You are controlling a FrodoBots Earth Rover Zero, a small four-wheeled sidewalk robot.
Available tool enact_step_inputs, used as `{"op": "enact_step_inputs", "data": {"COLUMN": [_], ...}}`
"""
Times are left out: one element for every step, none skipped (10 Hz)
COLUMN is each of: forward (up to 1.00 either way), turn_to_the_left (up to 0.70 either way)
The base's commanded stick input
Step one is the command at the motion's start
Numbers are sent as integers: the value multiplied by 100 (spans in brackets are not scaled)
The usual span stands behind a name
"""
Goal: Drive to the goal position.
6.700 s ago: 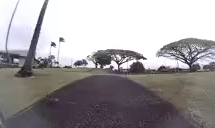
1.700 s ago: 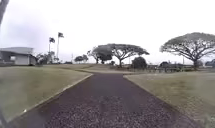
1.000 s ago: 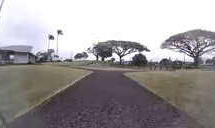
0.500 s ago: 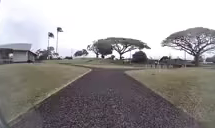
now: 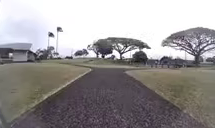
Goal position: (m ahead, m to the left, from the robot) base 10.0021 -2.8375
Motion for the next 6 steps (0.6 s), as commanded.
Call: {"op": "enact_step_inputs", "data": {"forward": [70,70,70,70,70,70], "turn_to_the_left": [0,0,0,0,0,0]}}
